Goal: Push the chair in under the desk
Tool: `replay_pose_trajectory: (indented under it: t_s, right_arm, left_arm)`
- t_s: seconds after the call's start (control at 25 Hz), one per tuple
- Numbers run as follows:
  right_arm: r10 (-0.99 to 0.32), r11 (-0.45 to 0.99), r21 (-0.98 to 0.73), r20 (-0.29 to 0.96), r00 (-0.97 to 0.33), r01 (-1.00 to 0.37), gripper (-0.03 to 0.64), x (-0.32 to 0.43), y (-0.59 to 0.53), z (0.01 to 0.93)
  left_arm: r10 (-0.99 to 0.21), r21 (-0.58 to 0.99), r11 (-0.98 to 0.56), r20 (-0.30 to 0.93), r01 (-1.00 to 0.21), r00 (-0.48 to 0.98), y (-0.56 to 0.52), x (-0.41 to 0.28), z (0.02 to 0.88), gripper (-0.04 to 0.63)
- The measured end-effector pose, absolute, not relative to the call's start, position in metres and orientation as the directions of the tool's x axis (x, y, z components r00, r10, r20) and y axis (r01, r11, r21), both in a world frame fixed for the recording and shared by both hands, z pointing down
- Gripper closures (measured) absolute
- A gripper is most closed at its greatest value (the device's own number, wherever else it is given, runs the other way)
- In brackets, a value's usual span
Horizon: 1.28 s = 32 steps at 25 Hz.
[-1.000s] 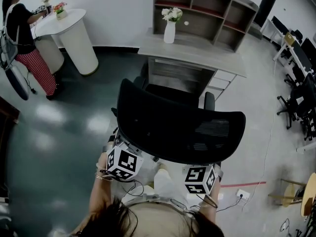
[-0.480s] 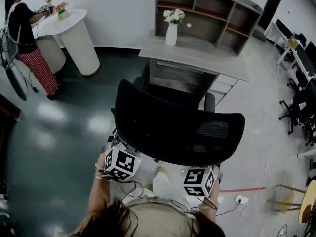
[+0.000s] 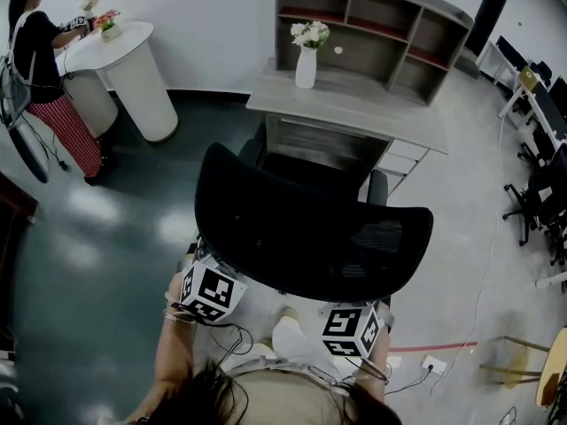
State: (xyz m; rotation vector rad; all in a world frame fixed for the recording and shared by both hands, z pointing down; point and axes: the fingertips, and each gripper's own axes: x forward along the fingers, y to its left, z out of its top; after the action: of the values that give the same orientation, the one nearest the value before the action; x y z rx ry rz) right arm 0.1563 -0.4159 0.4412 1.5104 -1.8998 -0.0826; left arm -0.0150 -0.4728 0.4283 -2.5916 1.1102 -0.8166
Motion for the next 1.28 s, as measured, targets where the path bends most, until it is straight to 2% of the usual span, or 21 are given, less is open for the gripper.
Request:
replay_pose_trajectory:
  t_s: [1.28]
  right_arm:
    - [-0.888, 0.295, 0.446, 0.453, -0.072, -0.845, 0.416, 0.218, -0.488, 0.439]
  left_arm:
    - [-0.733, -0.391, -0.68, 0.371, -0.62, 0.57, -0.54, 0.045, 0.426, 0.397]
